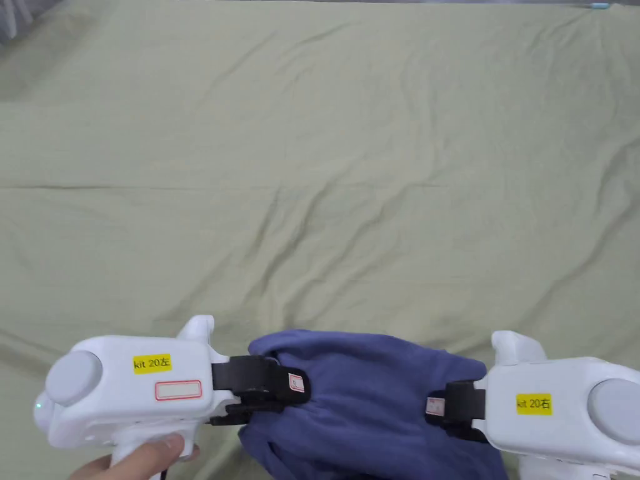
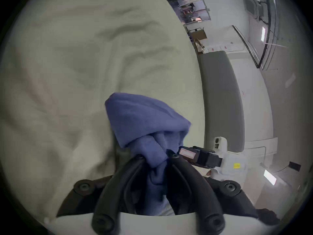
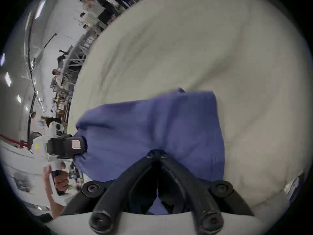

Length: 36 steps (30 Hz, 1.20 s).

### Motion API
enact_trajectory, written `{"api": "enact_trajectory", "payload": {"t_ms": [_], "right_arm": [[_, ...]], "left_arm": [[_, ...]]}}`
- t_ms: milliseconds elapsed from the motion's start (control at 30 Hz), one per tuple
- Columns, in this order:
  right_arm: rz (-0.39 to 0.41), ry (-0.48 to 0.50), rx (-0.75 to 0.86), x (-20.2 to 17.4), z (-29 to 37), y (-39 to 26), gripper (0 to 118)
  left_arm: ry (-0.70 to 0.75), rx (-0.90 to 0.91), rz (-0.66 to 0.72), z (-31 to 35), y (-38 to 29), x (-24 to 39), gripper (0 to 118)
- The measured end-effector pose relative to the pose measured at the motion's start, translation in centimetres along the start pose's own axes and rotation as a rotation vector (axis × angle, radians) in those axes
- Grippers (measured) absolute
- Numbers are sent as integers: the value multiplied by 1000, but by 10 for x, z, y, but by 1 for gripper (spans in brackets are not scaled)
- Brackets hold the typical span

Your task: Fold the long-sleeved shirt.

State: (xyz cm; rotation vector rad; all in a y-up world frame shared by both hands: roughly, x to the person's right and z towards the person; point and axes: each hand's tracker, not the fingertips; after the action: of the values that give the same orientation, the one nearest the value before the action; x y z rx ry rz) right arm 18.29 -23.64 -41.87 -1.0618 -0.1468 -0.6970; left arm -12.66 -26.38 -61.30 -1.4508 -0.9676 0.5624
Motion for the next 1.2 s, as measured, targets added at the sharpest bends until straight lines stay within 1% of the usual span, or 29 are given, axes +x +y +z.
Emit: {"api": "enact_trajectory", "payload": {"t_ms": [67,100,133,167,233,300,367,433,500,567,667,767,800,833,867,900,933,967,1000,1100,1167,1200], "right_arm": [[67,43,7,-48,1,-3,0],[86,71,10,-71,0,-5,0],[106,97,10,-91,-2,-6,0],[152,130,3,-119,-4,-10,0],[204,179,1,-158,-5,-18,0],[249,237,4,-193,-6,-25,0],[290,290,-16,-221,-4,-32,0],[309,337,-32,-236,-1,-36,0],[322,335,-28,-243,3,-39,0],[338,328,-25,-242,6,-39,0],[354,304,-18,-237,7,-36,0],[337,292,-15,-230,8,-32,0],[333,290,-13,-228,10,-31,0],[329,290,-10,-227,11,-30,0],[330,288,-6,-226,14,-30,0],[332,288,2,-225,17,-30,0],[334,292,8,-225,20,-29,0],[335,295,18,-225,24,-29,0],[333,297,26,-224,28,-29,0],[335,308,56,-220,44,-29,0],[331,316,87,-209,61,-24,0],[323,322,103,-204,69,-21,0]], "left_arm": [[40,18,-15,30,2,10,14],[61,32,-22,47,4,9,14],[82,47,-25,62,6,5,14],[121,72,-18,86,11,-3,14],[197,103,4,124,17,-16,14],[320,147,9,169,24,-33,14],[490,205,8,215,34,-52,14],[627,245,24,251,44,-70,14],[767,255,31,276,54,-88,14],[829,224,38,287,65,-112,14],[923,235,55,290,74,-136,14],[908,264,114,281,71,-145,14],[929,296,124,278,68,-144,20],[988,311,125,277,67,-143,43],[1001,291,110,273,65,-141,93],[1037,297,86,275,59,-131,118],[1058,371,63,277,62,-124,115],[1082,383,37,276,58,-116,109],[1086,403,5,277,54,-106,109],[1046,473,-31,278,43,-78,109],[961,462,-51,277,35,-42,108],[873,451,-47,275,31,-28,101]]}}
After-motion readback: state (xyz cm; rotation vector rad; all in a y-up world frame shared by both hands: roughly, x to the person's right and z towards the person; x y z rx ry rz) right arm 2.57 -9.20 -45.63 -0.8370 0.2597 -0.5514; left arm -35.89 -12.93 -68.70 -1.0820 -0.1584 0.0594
